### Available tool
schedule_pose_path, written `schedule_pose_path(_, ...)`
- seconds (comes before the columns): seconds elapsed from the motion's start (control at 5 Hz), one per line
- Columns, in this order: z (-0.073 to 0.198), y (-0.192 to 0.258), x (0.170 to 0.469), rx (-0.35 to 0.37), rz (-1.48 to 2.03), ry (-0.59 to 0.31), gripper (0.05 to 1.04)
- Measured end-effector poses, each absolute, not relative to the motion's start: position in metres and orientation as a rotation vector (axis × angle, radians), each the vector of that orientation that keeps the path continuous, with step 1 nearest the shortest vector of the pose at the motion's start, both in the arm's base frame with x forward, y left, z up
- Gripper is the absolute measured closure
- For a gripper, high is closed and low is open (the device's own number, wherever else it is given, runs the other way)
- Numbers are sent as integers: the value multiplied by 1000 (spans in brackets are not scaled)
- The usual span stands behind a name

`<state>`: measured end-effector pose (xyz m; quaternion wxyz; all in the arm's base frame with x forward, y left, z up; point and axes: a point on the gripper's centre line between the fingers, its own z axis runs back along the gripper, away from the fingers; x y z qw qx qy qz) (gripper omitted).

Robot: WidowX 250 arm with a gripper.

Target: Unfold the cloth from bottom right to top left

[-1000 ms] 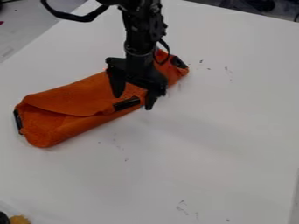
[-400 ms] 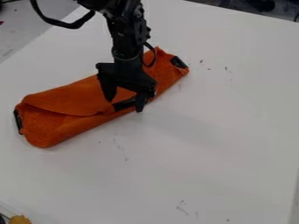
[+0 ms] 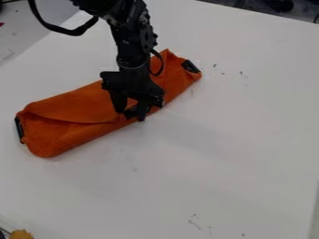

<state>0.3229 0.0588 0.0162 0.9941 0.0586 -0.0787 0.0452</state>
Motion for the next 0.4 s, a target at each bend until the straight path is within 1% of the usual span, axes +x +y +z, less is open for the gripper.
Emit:
schedule_pose_path(0.2, 16, 59, 323, 117, 97, -158, 804)
schedule_pose_path(0.4, 17, 60, 322, 121, 96, -147, 958)
